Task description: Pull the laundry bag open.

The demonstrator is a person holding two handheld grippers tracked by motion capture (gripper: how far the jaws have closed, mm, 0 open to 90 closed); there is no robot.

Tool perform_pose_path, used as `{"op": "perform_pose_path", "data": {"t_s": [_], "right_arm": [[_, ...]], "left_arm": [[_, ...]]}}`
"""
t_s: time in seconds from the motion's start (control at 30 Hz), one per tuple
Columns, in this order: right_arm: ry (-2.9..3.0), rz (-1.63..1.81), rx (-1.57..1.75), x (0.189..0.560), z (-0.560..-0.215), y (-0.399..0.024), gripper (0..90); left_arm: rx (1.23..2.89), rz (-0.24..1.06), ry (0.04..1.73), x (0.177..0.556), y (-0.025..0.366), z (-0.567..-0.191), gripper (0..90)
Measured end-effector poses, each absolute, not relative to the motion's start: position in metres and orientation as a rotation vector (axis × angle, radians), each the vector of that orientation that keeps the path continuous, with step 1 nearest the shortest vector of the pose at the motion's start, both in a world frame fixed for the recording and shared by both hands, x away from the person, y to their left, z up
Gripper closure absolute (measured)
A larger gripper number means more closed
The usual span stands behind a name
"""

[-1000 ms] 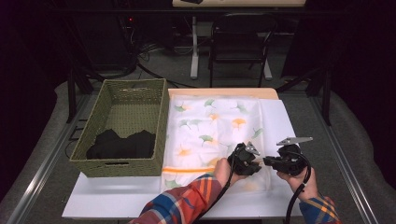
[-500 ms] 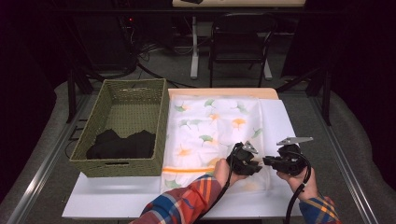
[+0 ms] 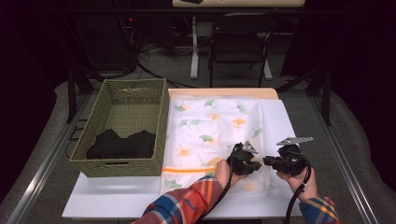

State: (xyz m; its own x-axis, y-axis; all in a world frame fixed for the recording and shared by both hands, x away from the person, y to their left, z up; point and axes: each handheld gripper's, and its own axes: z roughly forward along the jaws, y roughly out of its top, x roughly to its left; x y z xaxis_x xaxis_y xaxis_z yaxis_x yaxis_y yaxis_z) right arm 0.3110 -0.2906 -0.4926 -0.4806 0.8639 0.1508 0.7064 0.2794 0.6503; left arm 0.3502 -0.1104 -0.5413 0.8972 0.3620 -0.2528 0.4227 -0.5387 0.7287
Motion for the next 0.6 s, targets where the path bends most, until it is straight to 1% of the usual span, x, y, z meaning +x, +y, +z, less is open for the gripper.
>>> {"op": "perform_pose_path", "data": {"t_s": [0.27, 0.6], "right_arm": [[2.319, 0.986, 1.458, 0.3107, -0.4928, -0.2914, 85.8], [2.316, 0.983, 1.463, 0.3103, -0.4923, -0.292, 86.0]], "left_arm": [[2.19, -0.106, 0.567, 0.3508, -0.11, -0.5419, 89.8], [2.179, -0.12, 0.617, 0.3513, -0.1094, -0.5432, 90.0]]}}
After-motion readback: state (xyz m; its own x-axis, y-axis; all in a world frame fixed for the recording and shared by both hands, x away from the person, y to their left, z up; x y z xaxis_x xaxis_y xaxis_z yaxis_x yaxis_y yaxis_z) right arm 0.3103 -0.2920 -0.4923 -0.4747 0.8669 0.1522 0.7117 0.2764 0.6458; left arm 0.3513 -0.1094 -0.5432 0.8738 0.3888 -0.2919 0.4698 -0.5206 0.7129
